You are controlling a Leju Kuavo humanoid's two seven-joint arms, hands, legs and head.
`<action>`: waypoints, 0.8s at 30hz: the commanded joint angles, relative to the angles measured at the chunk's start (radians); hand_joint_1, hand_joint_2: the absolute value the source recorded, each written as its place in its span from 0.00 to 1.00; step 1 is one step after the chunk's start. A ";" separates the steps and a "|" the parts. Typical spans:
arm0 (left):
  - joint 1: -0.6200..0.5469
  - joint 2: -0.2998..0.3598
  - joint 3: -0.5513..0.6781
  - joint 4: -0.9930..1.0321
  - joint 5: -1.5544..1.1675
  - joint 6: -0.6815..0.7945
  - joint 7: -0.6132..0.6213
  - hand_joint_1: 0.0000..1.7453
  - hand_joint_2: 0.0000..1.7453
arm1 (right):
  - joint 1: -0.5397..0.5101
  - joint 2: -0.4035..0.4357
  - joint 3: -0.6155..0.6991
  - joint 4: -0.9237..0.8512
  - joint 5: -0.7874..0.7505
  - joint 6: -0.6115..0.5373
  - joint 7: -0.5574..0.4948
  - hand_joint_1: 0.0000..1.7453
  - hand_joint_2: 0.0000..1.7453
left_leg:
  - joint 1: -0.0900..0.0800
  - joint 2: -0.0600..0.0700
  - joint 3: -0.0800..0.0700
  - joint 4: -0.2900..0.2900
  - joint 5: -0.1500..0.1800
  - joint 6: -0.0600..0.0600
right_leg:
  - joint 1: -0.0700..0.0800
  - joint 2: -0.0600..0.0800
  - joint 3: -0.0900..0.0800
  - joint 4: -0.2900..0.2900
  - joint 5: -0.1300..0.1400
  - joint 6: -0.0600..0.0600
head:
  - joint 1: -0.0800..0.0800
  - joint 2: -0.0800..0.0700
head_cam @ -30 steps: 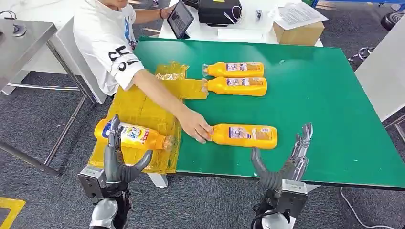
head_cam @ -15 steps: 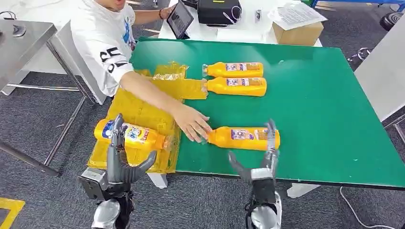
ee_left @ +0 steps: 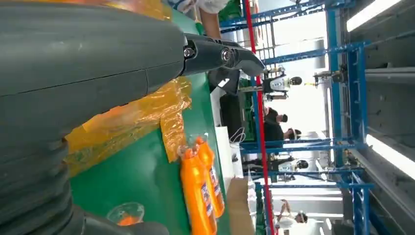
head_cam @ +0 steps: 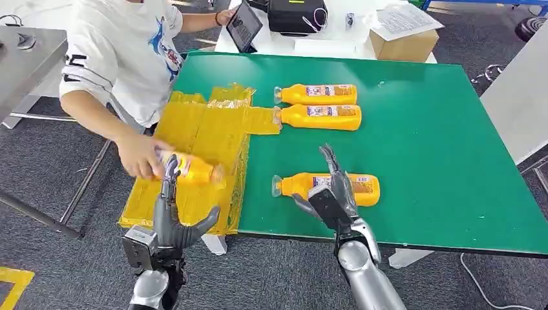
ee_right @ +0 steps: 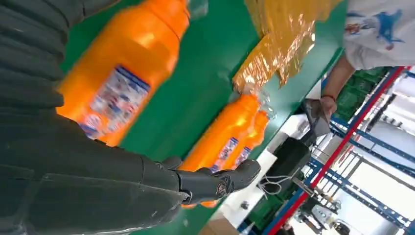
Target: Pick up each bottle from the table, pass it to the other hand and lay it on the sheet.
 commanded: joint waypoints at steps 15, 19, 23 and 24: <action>-0.067 -0.002 0.048 0.148 -0.035 -0.023 -0.003 0.00 1.00 | -0.253 -0.122 0.156 0.259 0.098 0.180 0.164 0.00 1.00 | 0.001 0.001 0.003 -0.001 0.000 -0.001 | 0.001 0.002 0.003 -0.001 0.000 -0.001 | 0.000 0.000; -0.074 -0.002 0.053 0.153 -0.038 -0.026 -0.003 0.00 1.00 | -0.278 -0.161 0.199 0.326 0.085 0.262 0.172 0.00 1.00 | 0.001 0.001 0.005 -0.001 -0.001 -0.002 | 0.001 0.002 0.005 -0.002 0.000 -0.002 | 0.000 0.000; -0.079 0.004 0.052 0.160 -0.050 -0.022 0.002 0.00 1.00 | -0.285 -0.196 0.224 0.325 0.077 0.291 0.179 0.00 1.00 | 0.002 -0.001 0.006 -0.001 -0.002 -0.002 | 0.001 0.001 0.007 -0.002 -0.001 -0.002 | 0.000 0.000; -0.080 0.005 0.051 0.161 -0.052 -0.021 0.003 0.00 1.00 | -0.281 -0.196 0.218 0.317 0.074 0.277 0.182 0.00 1.00 | 0.001 -0.001 0.004 -0.001 -0.001 -0.001 | 0.001 0.001 0.005 -0.002 -0.001 -0.001 | 0.000 0.000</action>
